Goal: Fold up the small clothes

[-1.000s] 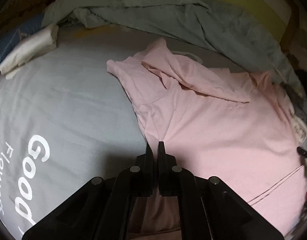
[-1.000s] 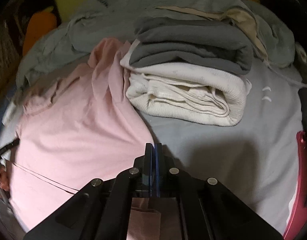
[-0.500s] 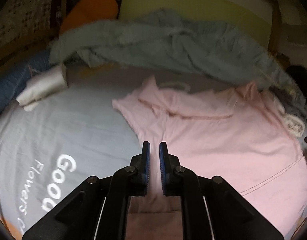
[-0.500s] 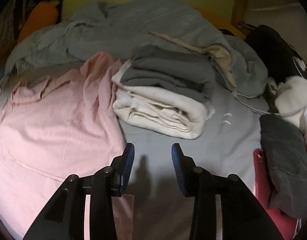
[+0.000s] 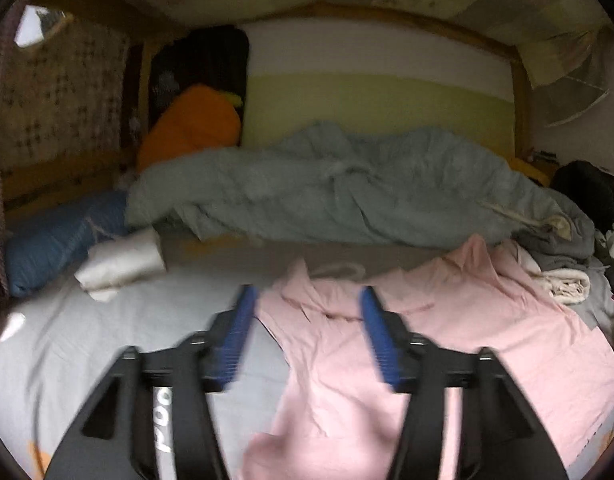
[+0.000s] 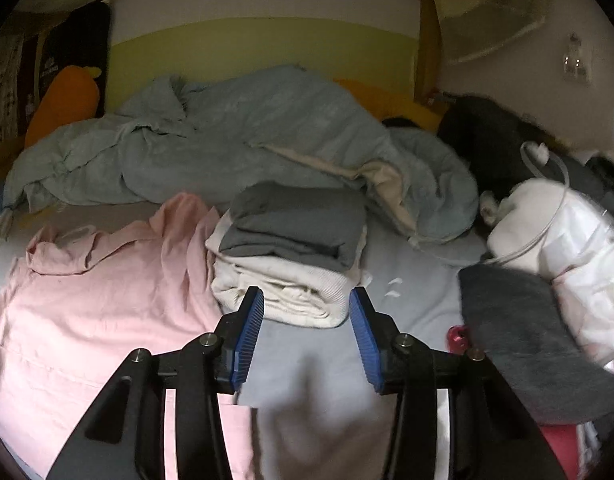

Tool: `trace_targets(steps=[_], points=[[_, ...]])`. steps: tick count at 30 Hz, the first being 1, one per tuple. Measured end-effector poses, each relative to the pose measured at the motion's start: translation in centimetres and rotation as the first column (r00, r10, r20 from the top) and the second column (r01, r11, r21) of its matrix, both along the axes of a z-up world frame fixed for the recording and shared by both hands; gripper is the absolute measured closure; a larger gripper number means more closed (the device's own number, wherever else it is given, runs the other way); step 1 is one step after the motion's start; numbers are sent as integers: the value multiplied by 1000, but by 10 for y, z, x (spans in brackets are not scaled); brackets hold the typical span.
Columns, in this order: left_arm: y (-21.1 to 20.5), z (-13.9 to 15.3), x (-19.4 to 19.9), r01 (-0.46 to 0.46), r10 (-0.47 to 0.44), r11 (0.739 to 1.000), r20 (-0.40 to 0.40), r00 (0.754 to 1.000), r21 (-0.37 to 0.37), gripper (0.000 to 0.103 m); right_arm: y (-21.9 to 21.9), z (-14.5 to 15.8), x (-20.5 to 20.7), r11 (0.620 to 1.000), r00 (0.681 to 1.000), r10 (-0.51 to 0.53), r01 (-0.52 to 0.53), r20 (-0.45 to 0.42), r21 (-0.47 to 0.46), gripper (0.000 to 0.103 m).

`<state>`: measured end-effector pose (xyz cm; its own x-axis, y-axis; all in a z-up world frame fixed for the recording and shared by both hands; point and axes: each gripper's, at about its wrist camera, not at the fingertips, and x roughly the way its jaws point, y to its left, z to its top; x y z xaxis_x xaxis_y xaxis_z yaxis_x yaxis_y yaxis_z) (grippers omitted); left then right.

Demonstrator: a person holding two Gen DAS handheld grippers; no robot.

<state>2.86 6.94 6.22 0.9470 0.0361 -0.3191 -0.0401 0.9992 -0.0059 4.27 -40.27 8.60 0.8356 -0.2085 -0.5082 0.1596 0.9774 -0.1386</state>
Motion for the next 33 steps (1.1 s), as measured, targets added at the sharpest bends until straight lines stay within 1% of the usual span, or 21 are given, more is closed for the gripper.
trace_targets(steps=[1, 2, 3, 4, 5, 6, 7, 9, 10, 13, 15, 17, 18, 20, 22, 24, 28, 32, 33], points=[[-1, 3, -4, -3, 3, 1000, 19, 1000, 7, 33, 2, 2, -2, 1000, 1000, 5, -5, 10, -12, 57], [-1, 6, -9, -6, 5, 1000, 29, 1000, 11, 27, 3, 3, -5, 1000, 1000, 9, -9, 21, -20, 57], [-2, 9, -13, -12, 12, 1000, 34, 999, 9, 24, 5, 5, -9, 1000, 1000, 11, -11, 29, -22, 55], [-2, 11, -17, -11, 11, 1000, 32, 999, -2, 24, 6, 7, -14, 1000, 999, 17, -16, 38, -16, 54], [-3, 13, -23, 15, -15, 1000, 35, 999, -19, 23, 8, 7, -17, 1000, 999, 22, -21, 41, -12, 53], [-5, 15, -28, 40, -38, 999, 46, 998, -26, 20, 10, 7, -22, 1000, 999, 29, -29, 42, -4, 53], [-9, 16, -35, 45, -45, 999, 61, 997, -14, 17, 13, 7, -28, 999, 998, 41, -41, 41, 3, 52], [-19, 16, -45, 54, -56, 998, 87, 995, 21, 2, 19, 6, -37, 997, 997, 71, -71, 34, 10, 49], [-25, 16, -49, 69, -72, 997, 91, 993, 32, 0, 24, 4, -42, 996, 996, 86, -86, 32, 5, 48], [-38, 14, -56, 87, -91, 995, 71, 993, 56, 0, 36, 0, -54, 994, 993, 110, -110, 28, -7, 47], [-41, 12, -59, 83, -85, 996, 58, 995, 43, 0, 41, -3, -59, 993, 993, 120, -120, 19, -5, 46], [-41, 10, -62, 89, -89, 996, 38, 995, 9, 0, 45, -9, -65, 992, 992, 128, -128, 3, 0, 34], [-40, 9, -64, 90, -90, 996, 33, 995, -6, 0, 46, -11, -68, 992, 992, 124, -124, -2, -4, 27], [-39, 7, -68, 79, -79, 997, 38, 996, -9, 0, 49, -17, -74, 994, 994, 108, -108, -10, -15, 23], [-38, 6, -71, 52, -52, 999, 46, 998, 8, 0, 49, -20, -79, 995, 995, 100, -100, -25, -8, 19], [-36, 5, -72, 29, -29, 1000, 34, 999, 5, 0, 47, -24, -84, 996, 995, 91, -91, -40, 19, 19], [-29, -3, -67, 28, -30, 999, -39, 999, -44, 0, 36, -31, -95, 995, 996, 56, -51, -65, 83, 19], [-24, -9, -68, 6, -9, 999, -57, 998, -47, 0, 15, -40, -103, 992, 994, -20, 33, -109, 119, 19], [-23, -10, -68, 7, -10, 999, -56, 998, -52, 0, 8, -44, -106, 989, 990, -34, 53, -134, 140, 19]])
